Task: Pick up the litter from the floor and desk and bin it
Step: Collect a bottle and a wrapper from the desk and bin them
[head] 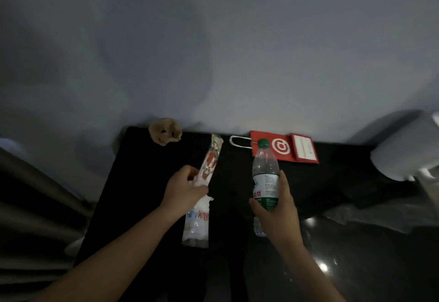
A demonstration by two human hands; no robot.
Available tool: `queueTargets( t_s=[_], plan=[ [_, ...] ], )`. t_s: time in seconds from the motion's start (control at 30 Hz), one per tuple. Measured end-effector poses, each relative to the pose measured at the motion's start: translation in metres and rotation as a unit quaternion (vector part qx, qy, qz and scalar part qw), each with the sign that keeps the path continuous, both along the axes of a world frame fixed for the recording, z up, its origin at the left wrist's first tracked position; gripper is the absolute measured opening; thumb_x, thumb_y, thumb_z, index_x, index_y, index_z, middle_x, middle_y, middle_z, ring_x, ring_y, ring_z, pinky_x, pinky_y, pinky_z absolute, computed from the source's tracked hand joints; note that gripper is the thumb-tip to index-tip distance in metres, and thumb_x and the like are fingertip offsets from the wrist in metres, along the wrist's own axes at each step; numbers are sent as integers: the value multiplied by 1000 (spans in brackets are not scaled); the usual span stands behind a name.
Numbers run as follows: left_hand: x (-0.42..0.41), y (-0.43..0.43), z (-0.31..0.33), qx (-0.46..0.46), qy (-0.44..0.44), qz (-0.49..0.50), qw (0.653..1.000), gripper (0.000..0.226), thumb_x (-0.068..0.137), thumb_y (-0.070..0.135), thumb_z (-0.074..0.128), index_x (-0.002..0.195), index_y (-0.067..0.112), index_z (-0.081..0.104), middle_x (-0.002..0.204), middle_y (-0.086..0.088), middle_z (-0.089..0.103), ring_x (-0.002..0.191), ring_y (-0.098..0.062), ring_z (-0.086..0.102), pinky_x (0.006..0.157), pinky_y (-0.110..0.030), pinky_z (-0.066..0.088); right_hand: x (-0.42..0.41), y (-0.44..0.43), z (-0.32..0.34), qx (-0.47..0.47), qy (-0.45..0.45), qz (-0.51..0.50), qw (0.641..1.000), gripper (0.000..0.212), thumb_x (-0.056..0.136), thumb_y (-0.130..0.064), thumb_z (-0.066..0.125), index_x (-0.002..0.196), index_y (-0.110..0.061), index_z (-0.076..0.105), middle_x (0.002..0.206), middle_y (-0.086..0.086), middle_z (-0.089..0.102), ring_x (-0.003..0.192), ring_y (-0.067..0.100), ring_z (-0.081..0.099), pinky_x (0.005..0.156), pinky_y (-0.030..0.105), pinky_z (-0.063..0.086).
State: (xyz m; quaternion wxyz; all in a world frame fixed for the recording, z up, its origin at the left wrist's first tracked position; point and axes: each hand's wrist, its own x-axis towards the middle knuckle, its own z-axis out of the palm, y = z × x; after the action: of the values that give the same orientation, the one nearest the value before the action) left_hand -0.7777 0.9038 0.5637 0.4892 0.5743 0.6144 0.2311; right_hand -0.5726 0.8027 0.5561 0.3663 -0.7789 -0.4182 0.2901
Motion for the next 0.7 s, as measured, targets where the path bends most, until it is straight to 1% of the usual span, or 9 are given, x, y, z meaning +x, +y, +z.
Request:
queueTargets(
  t_s=[0.1, 0.23, 0.3, 0.33, 0.4, 0.43, 0.5, 0.6, 0.7],
  plan=[
    [33, -12, 31, 21, -44, -48, 998, 31, 75, 16, 74, 96, 28, 54, 96, 8, 62, 79, -5, 63, 57, -18, 46, 15, -32, 25, 32, -2, -44, 999, 101, 77, -30, 76, 145, -54, 5, 140, -7, 41, 119, 14, 51, 87, 39, 56],
    [88, -42, 66, 39, -91, -134, 986, 32, 75, 15, 74, 98, 29, 56, 95, 11, 63, 79, -3, 65, 56, -15, 46, 49, -84, 56, 76, -2, -120, 990, 101, 78, -29, 77, 146, -51, 6, 139, -9, 43, 111, 7, 55, 68, 15, 50],
    [119, -62, 80, 40, -113, -176, 977, 32, 75, 14, 74, 99, 27, 58, 96, 9, 65, 80, -5, 66, 56, -15, 47, 68, -115, 71, 96, -17, -165, 981, 101, 77, -28, 77, 148, -48, 9, 137, -9, 46, 105, 2, 56, 60, 10, 47],
    [135, -73, 86, 41, -124, -198, 972, 32, 75, 14, 74, 100, 26, 58, 97, 8, 66, 80, -6, 67, 56, -15, 48, 79, -131, 78, 105, -24, -187, 976, 100, 77, -28, 78, 148, -47, 10, 134, -9, 48, 103, 1, 58, 60, 10, 48],
    [169, -97, 98, 45, -136, -240, 960, 32, 74, 13, 75, 98, 27, 59, 96, 7, 67, 79, -6, 68, 56, -14, 49, 99, -166, 91, 118, -33, -227, 966, 100, 77, -27, 78, 149, -45, 11, 132, -7, 52, 100, 4, 61, 66, 14, 51],
    [186, -110, 103, 47, -141, -257, 955, 31, 74, 14, 76, 96, 28, 59, 96, 7, 67, 80, -6, 68, 56, -15, 50, 110, -183, 97, 121, -38, -247, 961, 100, 77, -28, 78, 149, -45, 12, 132, -6, 53, 100, 6, 62, 69, 15, 51],
    [222, -138, 111, 51, -151, -289, 944, 30, 74, 16, 76, 93, 32, 58, 95, 9, 67, 80, -5, 68, 58, -16, 50, 133, -220, 107, 127, -53, -284, 949, 99, 76, -29, 78, 149, -44, 13, 130, -7, 55, 99, 6, 62, 69, 14, 47],
    [282, -190, 123, 58, -156, -331, 929, 28, 75, 19, 75, 90, 35, 58, 93, 12, 66, 80, -2, 66, 56, -12, 46, 169, -283, 120, 149, -74, -326, 931, 97, 74, -30, 78, 147, -47, 16, 119, -15, 58, 91, 0, 63, 67, 13, 51],
    [342, -251, 133, 33, -178, -367, 912, 27, 76, 17, 73, 90, 36, 58, 95, 9, 66, 82, -5, 66, 56, -14, 48, 210, -351, 133, 164, -110, -364, 910, 94, 73, -28, 77, 138, -60, 18, 109, -29, 56, 89, -6, 63, 62, 9, 51]
  ],
)
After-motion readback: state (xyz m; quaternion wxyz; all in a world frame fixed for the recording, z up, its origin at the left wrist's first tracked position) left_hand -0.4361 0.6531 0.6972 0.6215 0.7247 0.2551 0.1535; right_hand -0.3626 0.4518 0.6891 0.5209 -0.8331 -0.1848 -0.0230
